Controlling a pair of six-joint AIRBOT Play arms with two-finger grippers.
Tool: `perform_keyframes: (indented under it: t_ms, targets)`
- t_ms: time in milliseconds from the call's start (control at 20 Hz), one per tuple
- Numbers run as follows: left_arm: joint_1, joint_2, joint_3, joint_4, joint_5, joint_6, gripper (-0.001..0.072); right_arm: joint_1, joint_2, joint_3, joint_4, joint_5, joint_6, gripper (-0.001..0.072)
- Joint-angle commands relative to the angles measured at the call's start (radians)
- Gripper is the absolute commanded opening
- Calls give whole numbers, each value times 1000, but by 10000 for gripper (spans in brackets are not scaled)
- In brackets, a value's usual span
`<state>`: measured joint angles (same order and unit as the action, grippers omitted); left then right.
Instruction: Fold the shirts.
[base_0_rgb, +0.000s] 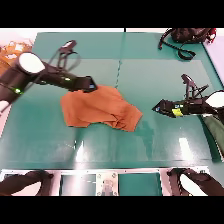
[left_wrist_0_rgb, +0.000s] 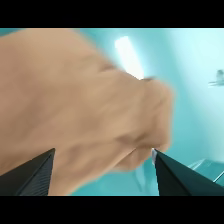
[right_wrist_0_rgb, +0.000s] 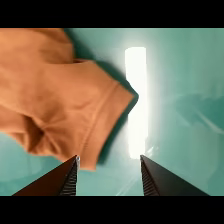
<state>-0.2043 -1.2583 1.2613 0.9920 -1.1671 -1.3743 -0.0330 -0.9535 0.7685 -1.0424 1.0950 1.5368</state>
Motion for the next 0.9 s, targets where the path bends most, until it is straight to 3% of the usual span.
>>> perform_keyframes:
  t_ms: [0, 150, 400, 650, 700, 750, 850]
  targets:
    - [165, 13, -10, 177, -234, -60, 720, 56, -58, -15, 52, 4, -13, 449]
    - [259, 12, -116, 233, -232, -66, 720, 135, -150, -50, 53, -29, -12, 449]
    - [315, -15, -336, 205, 24, -42, 720, 256, -267, -103, 89, -79, -11, 448]
    - [313, -139, -367, -136, 167, 132, 720, 393, -311, -130, 203, -209, 7, 448]
    - [313, -155, -367, -196, 173, 173, 691, 417, -322, -130, 215, -263, 7, 448]
    - [313, -163, -367, -224, 171, 208, 550, 436, -336, -129, 238, -327, 7, 448]
    - [313, -163, -367, -226, 150, 241, 173, 443, -370, -127, 288, -417, 6, 404]
